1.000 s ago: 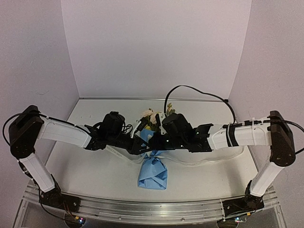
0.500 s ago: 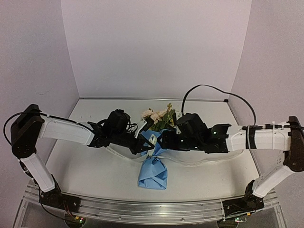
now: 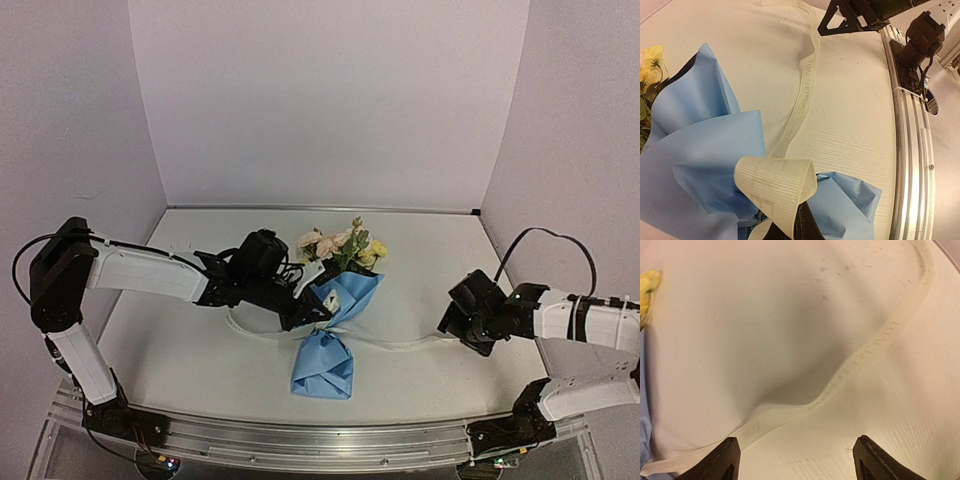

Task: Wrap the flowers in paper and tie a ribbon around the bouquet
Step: Pass from the right arm to the left, then pick up the right side of the half-tied ribbon from the corner of the board.

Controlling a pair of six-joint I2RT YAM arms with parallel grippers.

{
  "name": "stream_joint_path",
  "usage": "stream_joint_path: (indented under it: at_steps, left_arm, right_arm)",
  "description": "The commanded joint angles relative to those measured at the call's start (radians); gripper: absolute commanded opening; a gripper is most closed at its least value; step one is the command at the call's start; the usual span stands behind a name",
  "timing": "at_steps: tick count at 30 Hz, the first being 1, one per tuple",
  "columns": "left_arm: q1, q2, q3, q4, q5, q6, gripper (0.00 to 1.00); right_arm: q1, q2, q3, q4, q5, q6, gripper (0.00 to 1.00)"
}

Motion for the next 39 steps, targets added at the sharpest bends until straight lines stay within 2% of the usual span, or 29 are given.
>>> stream_joint_path:
  at_steps: [1,5,10,20,21,23,26,30,34,39]
  left_arm:
    - [-0.015,0.001,0.037,-0.016,-0.021,0.099,0.02]
    - [-0.024,0.000,0.040,-0.016,-0.031,0.145,0.03]
    - [-0.035,0.004,0.052,-0.060,-0.048,0.195,0.03]
    - [-0.038,0.012,0.077,-0.093,-0.064,0.245,0.04]
    - [-0.039,0.012,0.079,-0.095,-0.065,0.249,0.04]
    - [-0.040,0.012,0.078,-0.098,-0.066,0.256,0.04]
    - [-0.040,0.012,0.077,-0.098,-0.065,0.268,0.04]
    - [-0.040,0.016,0.081,-0.104,-0.056,0.289,0.04]
    - [-0.043,0.015,0.082,-0.101,-0.054,0.323,0.04]
    - [-0.055,0.055,0.125,-0.129,-0.047,0.383,0.05]
  right_arm:
    - [-0.112,0.007,-0.012,-0.046,-0.038,0.048,0.80]
    - [-0.202,0.081,-0.004,-0.017,-0.078,0.031,0.78]
    - [-0.290,0.189,0.016,0.049,-0.129,0.006,0.70]
    - [-0.344,0.335,0.067,0.089,-0.098,-0.022,0.52]
    - [-0.347,0.341,0.071,0.090,-0.091,-0.027,0.49]
    - [-0.348,0.351,0.084,0.091,-0.085,-0.041,0.36]
    - [-0.348,0.360,0.118,0.080,-0.091,-0.072,0.01]
    - [-0.287,0.291,0.175,0.026,-0.070,-0.098,0.00]
    - [-0.187,0.214,0.267,-0.002,-0.114,-0.093,0.00]
    - [-0.108,0.266,0.463,-0.021,-0.202,-0.110,0.00]
